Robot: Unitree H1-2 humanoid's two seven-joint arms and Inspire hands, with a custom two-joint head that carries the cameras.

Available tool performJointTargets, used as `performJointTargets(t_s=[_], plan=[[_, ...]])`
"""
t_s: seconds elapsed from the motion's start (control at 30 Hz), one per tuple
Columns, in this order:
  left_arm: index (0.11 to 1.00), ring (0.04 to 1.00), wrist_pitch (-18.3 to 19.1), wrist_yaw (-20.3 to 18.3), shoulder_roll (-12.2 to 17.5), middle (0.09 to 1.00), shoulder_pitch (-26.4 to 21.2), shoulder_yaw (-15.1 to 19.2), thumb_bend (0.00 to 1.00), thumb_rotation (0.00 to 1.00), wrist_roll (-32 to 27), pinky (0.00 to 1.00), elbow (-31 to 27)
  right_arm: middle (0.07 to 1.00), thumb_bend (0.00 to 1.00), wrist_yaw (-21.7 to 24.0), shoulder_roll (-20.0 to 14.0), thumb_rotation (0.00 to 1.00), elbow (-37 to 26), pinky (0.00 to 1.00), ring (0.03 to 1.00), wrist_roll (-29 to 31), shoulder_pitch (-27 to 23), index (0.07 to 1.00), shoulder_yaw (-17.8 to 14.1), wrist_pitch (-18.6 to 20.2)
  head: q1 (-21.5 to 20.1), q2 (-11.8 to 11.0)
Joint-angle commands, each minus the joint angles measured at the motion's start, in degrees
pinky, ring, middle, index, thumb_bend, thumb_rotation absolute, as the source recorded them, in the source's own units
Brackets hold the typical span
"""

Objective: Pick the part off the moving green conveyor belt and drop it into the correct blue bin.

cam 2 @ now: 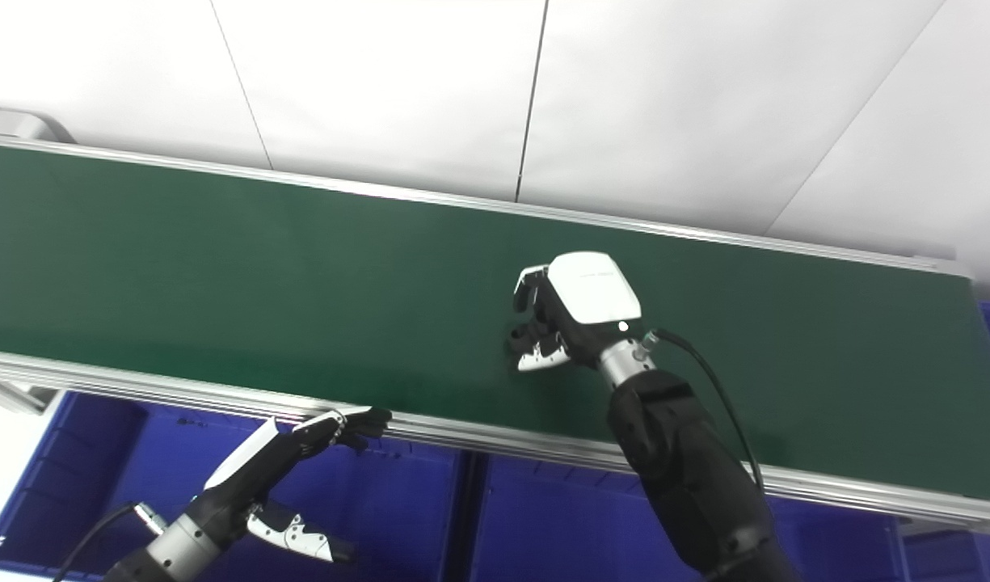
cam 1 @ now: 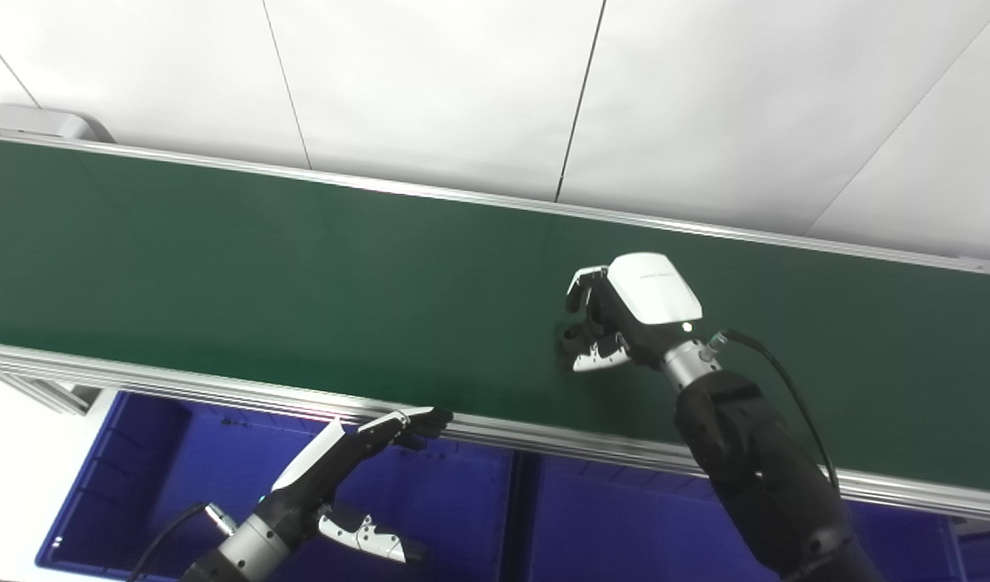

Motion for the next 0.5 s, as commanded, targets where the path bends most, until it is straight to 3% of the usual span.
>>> performJointTargets(t_s=[0.0,0.2,0.37,0.4,0.47], plan=[[0.83,0.812,-2.1,0.17,0.27,0.844,0.28,0.61,0.89,0.32,-0.76,0.76,-1.98,0.456,0.53,1.12,0.42,0.0,-5.95,0.17,0.234,0.28,-0.25,0.504,-2.27,2.57,0.04,0.04],[0.834,0.811,-2.07,-0.41,0.33,0.846,0.99,0.82,0.89,0.32,-0.95,0.75,-3.08,0.518,0.52,1.38,1.43,0.0,-16.52,0.14,0.21,0.32,5.7,0.458,-5.3,1.9,0.11,1.15],[0.832,0.811,-2.07,-0.66,0.09,0.847,1.42,1.08,0.89,0.32,-1.11,0.75,-3.99,0.523,0.52,2.26,1.8,0.0,-21.93,0.2,0.285,1.48,11.09,0.449,-6.52,0.99,0.22,1.95],[0.83,0.809,-2.07,-0.71,0.0,0.847,1.55,1.13,0.89,0.32,-1.07,0.74,-4.15,0.523,0.52,2.08,1.88,0.0,-22.68,0.22,0.38,1.79,12.48,0.451,-6.68,0.59,0.22,2.07],[0.83,0.81,-2.04,-0.99,-0.05,0.847,1.81,1.25,0.9,0.33,-1.08,0.75,-4.46,0.524,0.52,1.86,2.22,0.0,-23.99,0.22,0.428,2.47,15.31,0.45,-6.86,0.23,0.29,2.41]])
